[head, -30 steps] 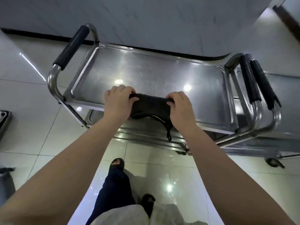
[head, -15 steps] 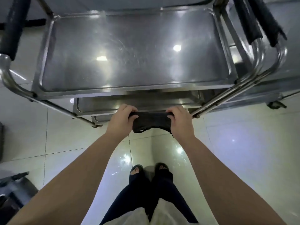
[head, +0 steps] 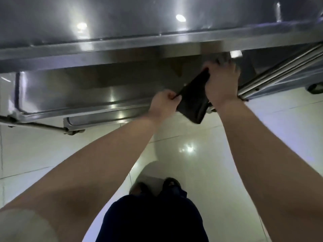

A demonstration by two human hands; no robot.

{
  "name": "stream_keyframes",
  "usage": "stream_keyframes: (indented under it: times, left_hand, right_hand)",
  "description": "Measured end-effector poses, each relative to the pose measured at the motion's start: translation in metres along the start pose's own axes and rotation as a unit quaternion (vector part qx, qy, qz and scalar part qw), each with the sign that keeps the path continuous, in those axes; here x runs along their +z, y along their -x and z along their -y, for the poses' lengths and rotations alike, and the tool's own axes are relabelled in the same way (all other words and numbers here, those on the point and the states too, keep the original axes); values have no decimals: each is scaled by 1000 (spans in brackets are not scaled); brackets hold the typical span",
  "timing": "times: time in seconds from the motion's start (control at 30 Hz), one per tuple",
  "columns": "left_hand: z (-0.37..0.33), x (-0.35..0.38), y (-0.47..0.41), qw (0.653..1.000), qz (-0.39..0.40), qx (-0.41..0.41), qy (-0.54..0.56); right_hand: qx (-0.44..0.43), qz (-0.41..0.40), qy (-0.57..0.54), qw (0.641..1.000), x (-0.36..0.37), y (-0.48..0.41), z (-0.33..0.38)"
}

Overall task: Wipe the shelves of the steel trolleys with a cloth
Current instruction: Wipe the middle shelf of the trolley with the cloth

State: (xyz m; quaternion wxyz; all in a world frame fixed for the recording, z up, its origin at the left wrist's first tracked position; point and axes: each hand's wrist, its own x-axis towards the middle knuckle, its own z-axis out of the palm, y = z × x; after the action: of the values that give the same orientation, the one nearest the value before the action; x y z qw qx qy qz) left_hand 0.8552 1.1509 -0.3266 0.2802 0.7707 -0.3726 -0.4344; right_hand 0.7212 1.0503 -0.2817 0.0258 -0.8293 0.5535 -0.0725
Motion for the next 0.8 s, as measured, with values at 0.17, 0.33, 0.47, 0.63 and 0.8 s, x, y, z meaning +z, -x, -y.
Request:
stream_keyframes:
  times: [0.17, 0.33, 0.47, 0.63, 0.8]
  left_hand:
    - [39, -6, -99, 930, -152, 89, -323]
    - [72, -39, -170, 892, -192, 145, -383]
    - [89, -57, -208, 860, -206, 158, -439]
    - [94, -59, -219, 866, -198, 141, -436]
    - [92, -58, -216, 868, -192, 142, -436]
  right_hand:
    - [-7, 99, 33, 995, 88, -71, 17]
    - [-15, 125, -8, 992, 159, -88, -7]
    - [-56, 131, 30, 989, 181, -104, -19]
    - [-60, 126, 17, 990, 186, -115, -39]
    - [78, 108, 21, 991, 171, -136, -106]
